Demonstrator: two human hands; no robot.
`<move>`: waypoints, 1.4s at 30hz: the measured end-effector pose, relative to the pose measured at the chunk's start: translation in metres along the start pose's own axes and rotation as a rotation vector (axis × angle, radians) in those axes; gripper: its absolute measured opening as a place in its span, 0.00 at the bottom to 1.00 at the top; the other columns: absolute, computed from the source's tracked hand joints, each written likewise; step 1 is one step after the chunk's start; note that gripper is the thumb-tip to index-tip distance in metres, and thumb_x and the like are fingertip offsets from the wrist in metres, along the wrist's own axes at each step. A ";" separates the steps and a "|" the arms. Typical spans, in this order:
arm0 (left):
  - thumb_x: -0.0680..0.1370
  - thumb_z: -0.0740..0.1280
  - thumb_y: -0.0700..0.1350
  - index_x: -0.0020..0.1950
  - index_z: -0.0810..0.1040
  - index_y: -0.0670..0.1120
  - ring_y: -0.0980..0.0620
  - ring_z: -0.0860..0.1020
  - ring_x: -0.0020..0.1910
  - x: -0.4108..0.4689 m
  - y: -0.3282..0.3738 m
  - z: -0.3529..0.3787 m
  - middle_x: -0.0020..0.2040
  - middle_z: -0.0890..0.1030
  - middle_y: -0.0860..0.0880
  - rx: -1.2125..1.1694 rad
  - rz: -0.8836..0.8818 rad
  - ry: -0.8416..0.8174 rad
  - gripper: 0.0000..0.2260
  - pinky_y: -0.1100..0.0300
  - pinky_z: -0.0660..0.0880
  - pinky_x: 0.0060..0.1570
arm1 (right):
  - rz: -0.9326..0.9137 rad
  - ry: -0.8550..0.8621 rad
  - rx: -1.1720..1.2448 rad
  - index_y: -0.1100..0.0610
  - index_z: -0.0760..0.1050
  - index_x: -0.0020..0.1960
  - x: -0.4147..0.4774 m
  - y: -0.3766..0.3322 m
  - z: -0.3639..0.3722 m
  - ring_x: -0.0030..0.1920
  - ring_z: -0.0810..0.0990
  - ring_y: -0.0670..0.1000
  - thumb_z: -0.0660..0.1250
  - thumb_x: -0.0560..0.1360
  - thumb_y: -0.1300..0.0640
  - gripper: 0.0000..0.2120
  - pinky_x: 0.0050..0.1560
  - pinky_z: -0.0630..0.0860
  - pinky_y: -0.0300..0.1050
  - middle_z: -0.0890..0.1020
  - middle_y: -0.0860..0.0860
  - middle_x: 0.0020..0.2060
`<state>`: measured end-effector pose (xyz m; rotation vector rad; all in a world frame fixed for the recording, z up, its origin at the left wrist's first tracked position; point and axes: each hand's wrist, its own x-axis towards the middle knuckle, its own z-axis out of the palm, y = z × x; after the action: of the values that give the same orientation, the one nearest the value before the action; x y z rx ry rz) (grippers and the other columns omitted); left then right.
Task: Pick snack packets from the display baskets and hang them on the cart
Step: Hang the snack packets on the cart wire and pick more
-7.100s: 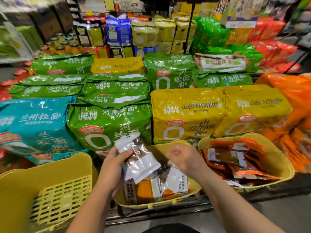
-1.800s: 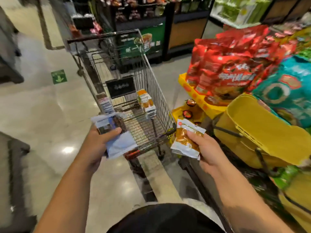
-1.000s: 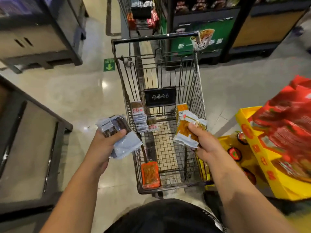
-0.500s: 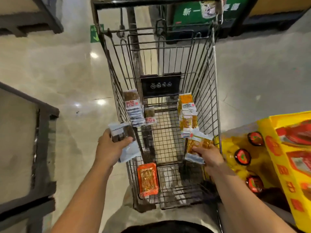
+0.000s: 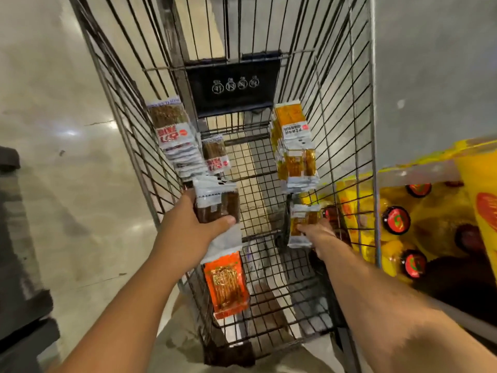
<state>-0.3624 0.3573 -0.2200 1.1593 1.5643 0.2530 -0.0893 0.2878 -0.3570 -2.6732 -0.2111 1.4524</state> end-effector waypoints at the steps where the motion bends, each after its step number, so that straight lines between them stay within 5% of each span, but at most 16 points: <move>1: 0.71 0.80 0.49 0.63 0.75 0.60 0.59 0.81 0.53 0.004 -0.004 0.003 0.55 0.83 0.60 -0.016 -0.010 0.002 0.24 0.59 0.76 0.51 | -0.030 0.015 0.037 0.60 0.75 0.65 0.011 0.002 0.004 0.64 0.77 0.59 0.72 0.78 0.58 0.17 0.64 0.73 0.51 0.79 0.56 0.64; 6: 0.71 0.80 0.48 0.59 0.79 0.59 0.58 0.83 0.52 0.026 -0.013 0.014 0.52 0.85 0.61 -0.099 -0.059 0.005 0.20 0.54 0.79 0.55 | -0.210 0.007 0.358 0.68 0.73 0.68 0.046 0.005 0.020 0.48 0.80 0.48 0.70 0.78 0.66 0.19 0.41 0.73 0.36 0.78 0.52 0.50; 10: 0.70 0.80 0.45 0.62 0.79 0.54 0.54 0.85 0.52 0.034 -0.019 0.026 0.53 0.86 0.57 -0.168 -0.094 -0.031 0.23 0.44 0.80 0.57 | -0.223 0.205 0.053 0.59 0.78 0.63 0.071 0.017 0.035 0.61 0.79 0.60 0.71 0.78 0.52 0.17 0.52 0.72 0.45 0.83 0.57 0.57; 12: 0.70 0.80 0.45 0.64 0.79 0.54 0.53 0.85 0.52 0.034 -0.021 0.032 0.54 0.86 0.56 -0.187 -0.103 -0.051 0.24 0.44 0.80 0.57 | -0.179 0.210 -0.161 0.55 0.68 0.74 0.067 0.019 0.045 0.71 0.71 0.63 0.68 0.80 0.49 0.26 0.66 0.68 0.53 0.73 0.60 0.71; 14: 0.69 0.80 0.44 0.64 0.78 0.53 0.54 0.85 0.52 0.033 -0.021 0.037 0.54 0.86 0.57 -0.198 -0.112 -0.058 0.25 0.46 0.80 0.58 | -0.400 0.282 -0.652 0.50 0.52 0.82 0.058 0.015 0.048 0.77 0.57 0.64 0.67 0.79 0.47 0.37 0.74 0.60 0.57 0.58 0.59 0.80; 15: 0.69 0.80 0.44 0.63 0.78 0.53 0.55 0.85 0.52 0.031 -0.020 0.040 0.53 0.86 0.56 -0.205 -0.116 -0.062 0.24 0.46 0.80 0.58 | -0.442 0.313 -0.636 0.49 0.54 0.81 0.065 0.017 0.051 0.77 0.56 0.62 0.66 0.80 0.48 0.35 0.75 0.59 0.51 0.57 0.58 0.79; 17: 0.69 0.79 0.42 0.62 0.79 0.53 0.54 0.85 0.51 0.028 -0.020 0.043 0.52 0.87 0.55 -0.234 -0.122 -0.085 0.23 0.46 0.80 0.57 | -0.434 0.354 -0.216 0.50 0.68 0.74 0.072 0.035 0.058 0.70 0.60 0.54 0.59 0.82 0.53 0.20 0.67 0.59 0.37 0.65 0.56 0.74; 20: 0.69 0.79 0.39 0.60 0.79 0.53 0.53 0.85 0.52 0.026 -0.020 0.046 0.52 0.87 0.54 -0.292 -0.123 -0.069 0.22 0.47 0.81 0.56 | -0.406 0.455 -0.251 0.56 0.71 0.68 0.066 0.037 0.063 0.64 0.70 0.57 0.57 0.84 0.48 0.17 0.63 0.69 0.52 0.73 0.56 0.63; 25: 0.70 0.77 0.40 0.64 0.78 0.50 0.52 0.85 0.53 0.028 -0.016 0.045 0.54 0.86 0.53 -0.463 -0.138 -0.010 0.22 0.54 0.82 0.51 | -0.224 0.126 -0.411 0.54 0.78 0.63 0.038 -0.004 0.048 0.60 0.78 0.59 0.61 0.82 0.49 0.14 0.59 0.76 0.53 0.79 0.56 0.59; 29: 0.72 0.77 0.38 0.66 0.75 0.50 0.55 0.85 0.52 0.037 -0.004 0.041 0.56 0.86 0.53 -0.549 -0.099 0.061 0.25 0.62 0.82 0.44 | -0.457 -0.399 0.248 0.52 0.82 0.59 -0.026 -0.032 0.034 0.54 0.83 0.59 0.60 0.83 0.45 0.17 0.54 0.80 0.54 0.85 0.54 0.51; 32: 0.71 0.78 0.40 0.63 0.74 0.52 0.54 0.85 0.52 0.047 0.008 0.036 0.54 0.86 0.54 -0.533 -0.066 0.084 0.24 0.53 0.83 0.48 | -0.414 -0.763 0.607 0.58 0.81 0.61 -0.064 -0.053 0.034 0.56 0.83 0.59 0.57 0.81 0.40 0.26 0.58 0.78 0.55 0.83 0.62 0.56; 36: 0.68 0.81 0.53 0.60 0.75 0.56 0.57 0.84 0.50 0.058 0.024 0.023 0.52 0.85 0.57 -0.324 -0.016 0.071 0.24 0.50 0.82 0.53 | -0.507 -0.876 0.677 0.67 0.75 0.65 -0.076 -0.081 0.038 0.58 0.81 0.59 0.70 0.77 0.46 0.27 0.58 0.79 0.49 0.81 0.63 0.59; 39: 0.73 0.74 0.62 0.59 0.77 0.57 0.58 0.82 0.49 0.056 0.042 0.009 0.52 0.83 0.59 -0.080 -0.033 0.048 0.18 0.56 0.79 0.49 | -0.496 -0.900 0.645 0.65 0.77 0.60 -0.076 -0.094 0.040 0.49 0.84 0.57 0.69 0.77 0.56 0.16 0.49 0.82 0.46 0.84 0.61 0.50; 42: 0.78 0.68 0.60 0.62 0.76 0.57 0.59 0.77 0.49 0.050 0.054 -0.016 0.54 0.79 0.59 0.180 0.079 0.209 0.15 0.65 0.71 0.42 | -0.408 -0.890 0.690 0.62 0.77 0.54 -0.070 -0.099 0.046 0.46 0.84 0.55 0.68 0.78 0.60 0.07 0.45 0.82 0.46 0.85 0.58 0.46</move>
<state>-0.3421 0.4290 -0.2084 1.3720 1.7536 0.2987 -0.1731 0.3746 -0.3096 -1.2632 -0.2292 1.9705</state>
